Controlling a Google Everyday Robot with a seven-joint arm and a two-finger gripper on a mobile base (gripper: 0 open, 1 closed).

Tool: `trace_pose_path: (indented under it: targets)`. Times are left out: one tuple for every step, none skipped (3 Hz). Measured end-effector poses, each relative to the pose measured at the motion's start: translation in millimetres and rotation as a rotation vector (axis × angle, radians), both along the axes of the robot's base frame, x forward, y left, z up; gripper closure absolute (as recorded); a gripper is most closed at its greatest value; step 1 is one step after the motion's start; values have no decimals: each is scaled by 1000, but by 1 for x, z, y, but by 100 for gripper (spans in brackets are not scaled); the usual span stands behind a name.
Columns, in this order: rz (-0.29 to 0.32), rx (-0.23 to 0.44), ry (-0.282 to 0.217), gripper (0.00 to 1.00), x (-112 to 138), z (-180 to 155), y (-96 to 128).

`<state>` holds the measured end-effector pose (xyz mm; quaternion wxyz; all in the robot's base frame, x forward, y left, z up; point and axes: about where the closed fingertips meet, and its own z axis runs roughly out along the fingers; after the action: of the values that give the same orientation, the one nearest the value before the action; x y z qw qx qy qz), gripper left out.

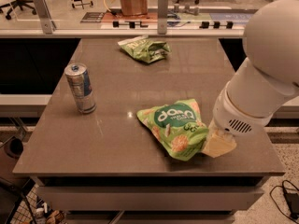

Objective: Move green rice chip bag near green jalapeno chip bag

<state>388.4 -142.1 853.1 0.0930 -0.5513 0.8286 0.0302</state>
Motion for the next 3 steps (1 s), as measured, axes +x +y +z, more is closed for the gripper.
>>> trace_pose_path:
  targets:
    - [1,-1,-2,100,0,1,0]
    - [1,-1,-4,82,0,1,1]
    - [2,-2,-6,58,-1,2,1]
